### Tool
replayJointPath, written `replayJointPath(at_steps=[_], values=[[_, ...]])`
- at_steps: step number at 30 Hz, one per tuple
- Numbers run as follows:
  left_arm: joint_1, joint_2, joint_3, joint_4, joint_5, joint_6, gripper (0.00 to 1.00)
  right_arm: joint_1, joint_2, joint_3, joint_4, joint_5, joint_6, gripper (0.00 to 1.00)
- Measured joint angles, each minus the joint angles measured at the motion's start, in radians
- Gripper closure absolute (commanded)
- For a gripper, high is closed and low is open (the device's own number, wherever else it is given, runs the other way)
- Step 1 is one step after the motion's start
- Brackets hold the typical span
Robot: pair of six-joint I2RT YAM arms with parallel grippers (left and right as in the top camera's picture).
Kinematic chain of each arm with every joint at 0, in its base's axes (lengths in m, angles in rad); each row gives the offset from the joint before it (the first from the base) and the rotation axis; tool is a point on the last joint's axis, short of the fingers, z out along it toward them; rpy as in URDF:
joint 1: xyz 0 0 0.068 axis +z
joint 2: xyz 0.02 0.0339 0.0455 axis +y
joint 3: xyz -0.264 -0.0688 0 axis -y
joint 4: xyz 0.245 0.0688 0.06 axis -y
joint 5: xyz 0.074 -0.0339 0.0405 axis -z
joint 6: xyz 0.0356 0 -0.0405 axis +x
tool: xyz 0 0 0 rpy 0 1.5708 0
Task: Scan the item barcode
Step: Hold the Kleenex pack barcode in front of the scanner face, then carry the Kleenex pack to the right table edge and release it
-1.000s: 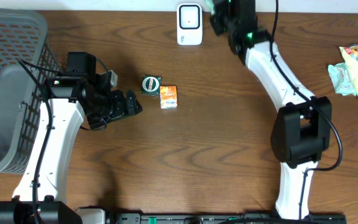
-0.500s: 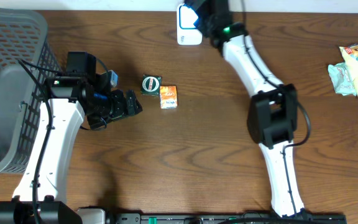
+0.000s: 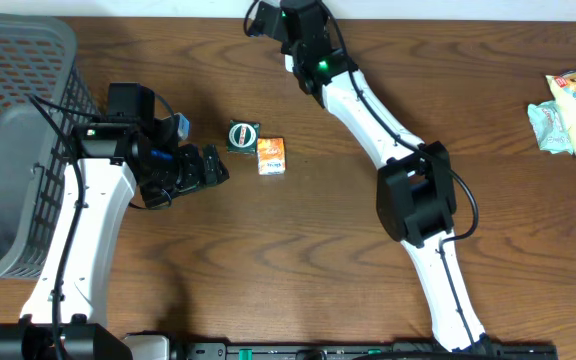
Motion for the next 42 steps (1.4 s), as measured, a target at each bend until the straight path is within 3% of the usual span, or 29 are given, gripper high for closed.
replayJointPath(at_steps=[18, 29, 33, 42], values=[[0.0, 0.0, 0.0, 0.0, 0.0, 0.0, 0.02, -0.033, 0.0, 0.0, -0.058, 0.011, 0.009, 0.99], [0.0, 0.0, 0.0, 0.0, 0.0, 0.0, 0.02, -0.151, -0.003, 0.0, -0.077, 0.061, 0.212, 0.99], [0.0, 0.0, 0.0, 0.0, 0.0, 0.0, 0.02, -0.252, -0.023, 0.0, -0.19, 0.156, 0.314, 0.99], [0.0, 0.0, 0.0, 0.0, 0.0, 0.0, 0.02, -0.499, -0.059, 0.002, -0.659, 0.229, 0.527, 0.99]])
